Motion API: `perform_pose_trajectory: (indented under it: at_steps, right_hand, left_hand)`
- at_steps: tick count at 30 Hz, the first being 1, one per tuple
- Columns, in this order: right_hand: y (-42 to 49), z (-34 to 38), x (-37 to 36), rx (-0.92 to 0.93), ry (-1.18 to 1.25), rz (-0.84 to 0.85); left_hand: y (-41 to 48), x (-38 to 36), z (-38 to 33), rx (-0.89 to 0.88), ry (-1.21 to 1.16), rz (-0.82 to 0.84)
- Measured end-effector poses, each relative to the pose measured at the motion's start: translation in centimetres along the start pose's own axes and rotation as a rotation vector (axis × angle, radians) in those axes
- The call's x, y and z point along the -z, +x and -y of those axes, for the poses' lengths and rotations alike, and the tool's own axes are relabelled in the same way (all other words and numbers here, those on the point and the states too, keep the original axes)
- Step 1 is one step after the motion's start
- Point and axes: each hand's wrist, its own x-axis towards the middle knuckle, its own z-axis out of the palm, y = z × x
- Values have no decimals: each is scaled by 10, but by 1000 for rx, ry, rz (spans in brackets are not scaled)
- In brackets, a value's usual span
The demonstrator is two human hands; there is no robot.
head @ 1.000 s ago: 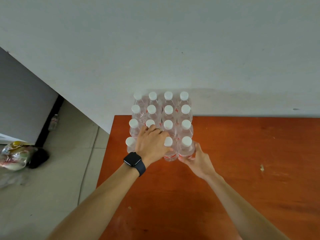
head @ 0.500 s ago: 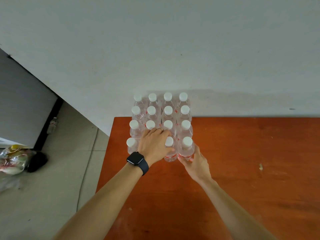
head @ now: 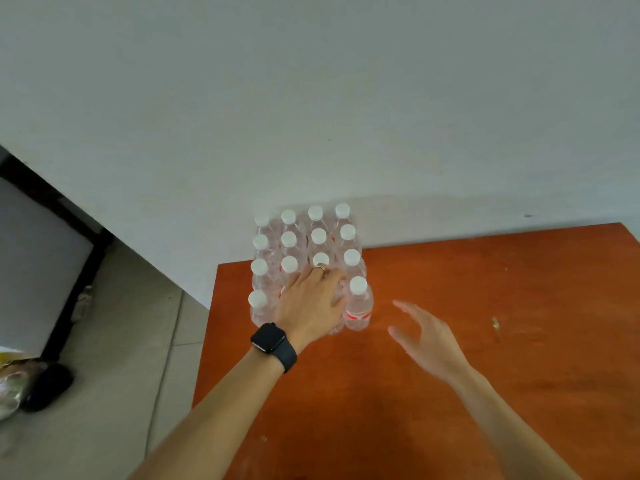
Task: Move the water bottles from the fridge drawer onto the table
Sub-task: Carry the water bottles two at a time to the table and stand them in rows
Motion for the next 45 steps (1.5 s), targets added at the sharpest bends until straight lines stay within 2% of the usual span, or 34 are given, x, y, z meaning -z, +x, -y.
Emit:
perform_pose_trajectory:
  at_steps: [3, 9, 16, 22, 28, 33, 45]
  right_hand:
    - [-40, -6, 31, 42, -70, -115]
    - [-135, -35, 98, -55, -230, -385]
    - [-293, -120, 170, -289, -339, -685]
    - [-477, -189, 211, -585, -313, -877]
    - [-646, -245, 229, -805, -289, -1029]
    - [-758, -289, 245, -936, -282, -1113]
    - [-942, -438, 312, -1175, -213, -1287]
  left_hand:
    - [0, -6, -30, -69, -46, -5]
    - [-1, -38, -132, -291, -92, 41]
    - [-32, -67, -324, -645, -87, 95]
    - [-122, -83, -503, -930, -88, 85]
    - [-221, -97, -653, -1190, -139, 91]
    - [-294, -110, -766, -1340, -165, 105]
    - [-405, -183, -1033, -1590, -234, 215]
